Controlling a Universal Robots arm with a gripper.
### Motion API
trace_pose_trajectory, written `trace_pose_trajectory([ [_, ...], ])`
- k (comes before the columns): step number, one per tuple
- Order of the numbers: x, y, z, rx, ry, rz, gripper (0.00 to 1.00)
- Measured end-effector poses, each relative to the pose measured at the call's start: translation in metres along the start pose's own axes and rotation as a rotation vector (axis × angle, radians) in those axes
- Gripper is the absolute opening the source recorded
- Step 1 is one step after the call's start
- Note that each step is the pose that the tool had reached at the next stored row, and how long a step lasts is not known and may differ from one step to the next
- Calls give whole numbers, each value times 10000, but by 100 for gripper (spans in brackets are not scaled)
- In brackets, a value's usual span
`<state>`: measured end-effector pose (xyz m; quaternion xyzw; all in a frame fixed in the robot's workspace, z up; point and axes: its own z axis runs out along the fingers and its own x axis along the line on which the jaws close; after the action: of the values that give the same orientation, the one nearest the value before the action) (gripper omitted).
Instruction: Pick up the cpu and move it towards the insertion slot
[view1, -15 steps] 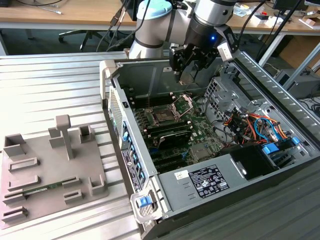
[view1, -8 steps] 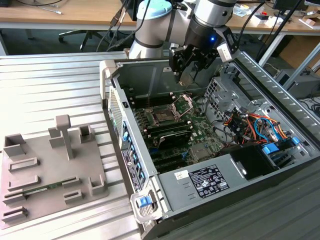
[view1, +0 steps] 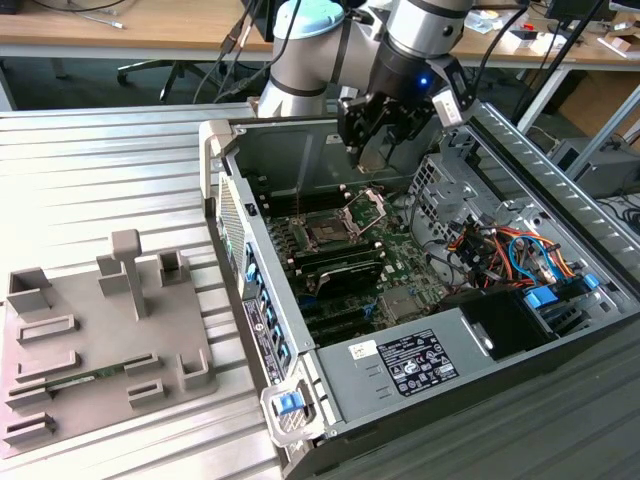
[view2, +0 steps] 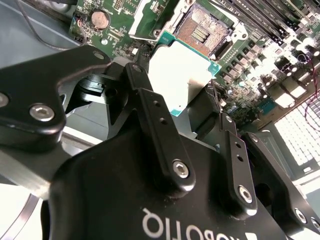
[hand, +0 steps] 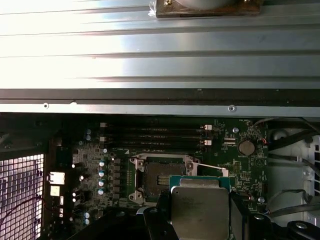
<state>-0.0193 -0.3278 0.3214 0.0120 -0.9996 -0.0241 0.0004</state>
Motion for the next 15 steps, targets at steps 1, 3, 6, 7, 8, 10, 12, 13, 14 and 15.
trace_pose_trajectory([
  [1,0,0,6,0,0,0,55],
  [3,0,-1,13,1,0,0,55],
  [6,0,-1,24,1,0,0,55],
  [7,0,-1,27,0,0,0,55],
  [8,0,-2,31,1,0,0,55],
  [10,0,-2,40,1,0,0,55],
  [12,0,-3,52,1,-1,-1,55],
  [13,0,-3,57,0,0,0,55],
  [14,0,-3,62,0,0,0,55],
  [15,0,-3,67,1,-1,0,55],
])
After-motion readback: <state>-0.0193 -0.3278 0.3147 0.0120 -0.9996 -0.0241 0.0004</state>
